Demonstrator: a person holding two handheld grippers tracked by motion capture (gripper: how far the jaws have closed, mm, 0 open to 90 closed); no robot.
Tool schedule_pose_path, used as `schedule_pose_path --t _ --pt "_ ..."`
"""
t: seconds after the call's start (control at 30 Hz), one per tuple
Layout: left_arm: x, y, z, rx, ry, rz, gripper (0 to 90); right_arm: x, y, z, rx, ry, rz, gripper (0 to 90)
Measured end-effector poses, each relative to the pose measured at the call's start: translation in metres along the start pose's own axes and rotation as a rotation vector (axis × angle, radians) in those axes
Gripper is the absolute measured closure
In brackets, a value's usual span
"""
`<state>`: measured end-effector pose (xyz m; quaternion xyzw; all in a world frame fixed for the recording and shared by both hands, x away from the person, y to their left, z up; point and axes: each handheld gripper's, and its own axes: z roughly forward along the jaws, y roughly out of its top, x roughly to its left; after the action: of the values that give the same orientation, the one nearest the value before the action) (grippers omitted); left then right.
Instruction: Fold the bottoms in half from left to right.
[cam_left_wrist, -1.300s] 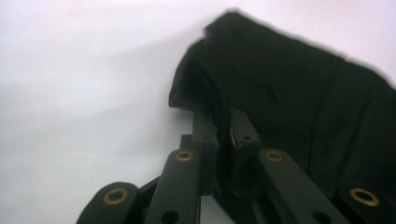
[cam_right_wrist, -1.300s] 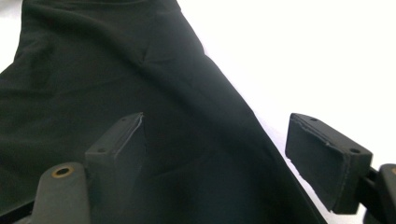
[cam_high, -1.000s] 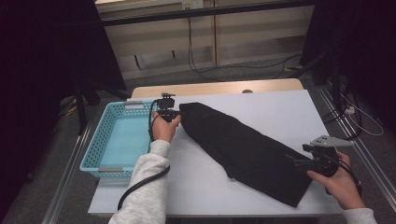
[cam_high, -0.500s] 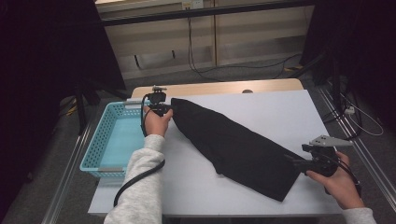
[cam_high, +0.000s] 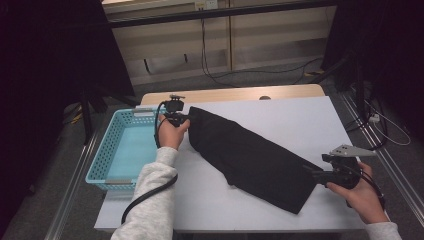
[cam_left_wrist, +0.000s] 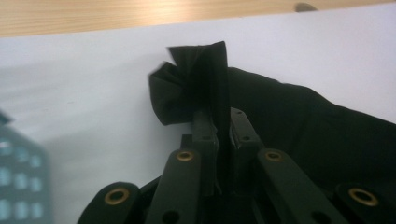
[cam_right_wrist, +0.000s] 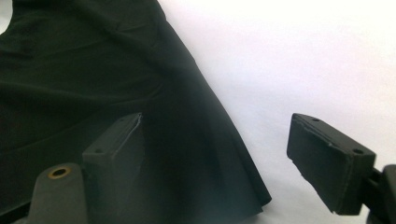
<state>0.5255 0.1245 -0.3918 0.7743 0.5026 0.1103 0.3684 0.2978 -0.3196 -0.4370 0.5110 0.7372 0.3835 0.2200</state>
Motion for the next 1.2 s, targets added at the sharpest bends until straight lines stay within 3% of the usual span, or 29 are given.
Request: schedule_pose_path --t 0.03,0.07,0.13,0.2,0.23,0.27,0.47,0.53,0.77,0.93,1.2 --pt "-0.004 -0.002 0.001 -0.007 -0.026 -0.003 83.8 0.0 0.0 0.0 0.0 0.0 0.0 19.1" --pt "-0.011 -0.005 0.002 -0.003 -0.038 0.033 83.8 0.001 0.0 0.001 0.003 0.002 -0.005 19.1" --pt "-0.016 -0.007 0.003 -0.009 -0.054 0.044 83.8 0.001 0.0 0.001 0.004 0.005 -0.006 19.1" --pt "-0.028 -0.014 0.006 -0.015 -0.088 0.082 83.8 0.003 0.001 0.001 -0.001 0.007 -0.007 19.0" --pt "-0.028 -0.014 0.006 -0.015 -0.088 0.082 83.8 0.003 0.001 0.001 -0.001 0.007 -0.007 19.0" --pt "-0.031 -0.017 0.007 -0.011 -0.119 0.078 83.8 0.003 0.001 0.001 -0.001 0.008 -0.01 19.0" --pt "-0.047 -0.032 0.01 -0.008 -0.177 0.143 83.8 0.006 0.001 0.004 0.009 0.01 -0.014 19.0" --pt "-0.052 -0.041 0.015 -0.008 -0.207 0.137 83.8 0.006 0.0 0.004 0.01 0.011 -0.016 19.0" --pt "-0.057 -0.045 0.019 0.005 -0.215 0.167 83.8 0.006 0.001 0.004 0.008 0.011 -0.022 19.0" --pt "-0.061 -0.044 0.017 -0.011 -0.236 0.178 83.9 0.007 0.001 0.005 0.013 0.011 -0.019 19.1" --pt "-0.071 -0.047 0.017 -0.009 -0.266 0.226 83.8 0.009 0.002 0.006 0.011 0.014 -0.025 19.0"
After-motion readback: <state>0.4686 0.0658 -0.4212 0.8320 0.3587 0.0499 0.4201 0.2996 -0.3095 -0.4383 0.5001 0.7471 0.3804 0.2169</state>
